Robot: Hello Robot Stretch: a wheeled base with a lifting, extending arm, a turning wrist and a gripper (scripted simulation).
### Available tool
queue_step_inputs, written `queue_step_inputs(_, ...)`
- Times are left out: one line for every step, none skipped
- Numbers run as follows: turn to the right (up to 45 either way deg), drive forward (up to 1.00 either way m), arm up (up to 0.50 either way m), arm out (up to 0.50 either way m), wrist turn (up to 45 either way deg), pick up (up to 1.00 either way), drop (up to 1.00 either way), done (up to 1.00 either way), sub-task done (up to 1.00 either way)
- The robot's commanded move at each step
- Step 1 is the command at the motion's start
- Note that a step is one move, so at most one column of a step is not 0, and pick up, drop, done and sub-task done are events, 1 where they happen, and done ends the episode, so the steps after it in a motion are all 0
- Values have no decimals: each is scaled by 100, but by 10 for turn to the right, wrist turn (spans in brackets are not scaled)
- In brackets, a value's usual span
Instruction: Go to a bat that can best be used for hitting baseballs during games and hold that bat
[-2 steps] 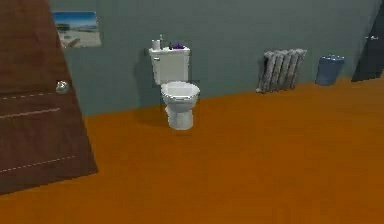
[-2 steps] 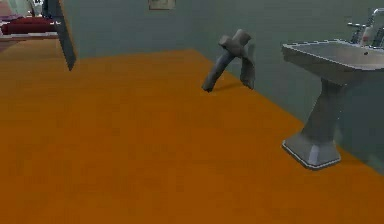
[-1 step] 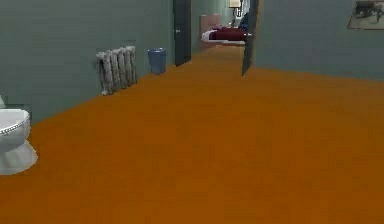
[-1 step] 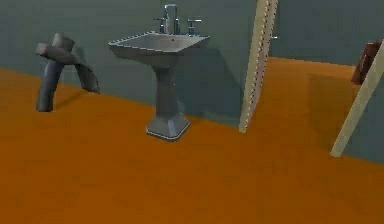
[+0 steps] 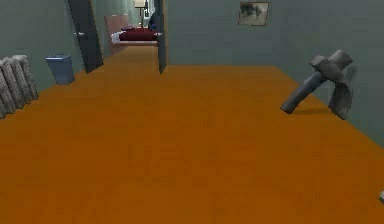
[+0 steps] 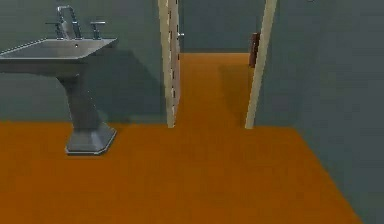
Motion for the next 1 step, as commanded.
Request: queue_step_inputs(0, 15, 0, 0, 0, 0, 0, 0, 0)
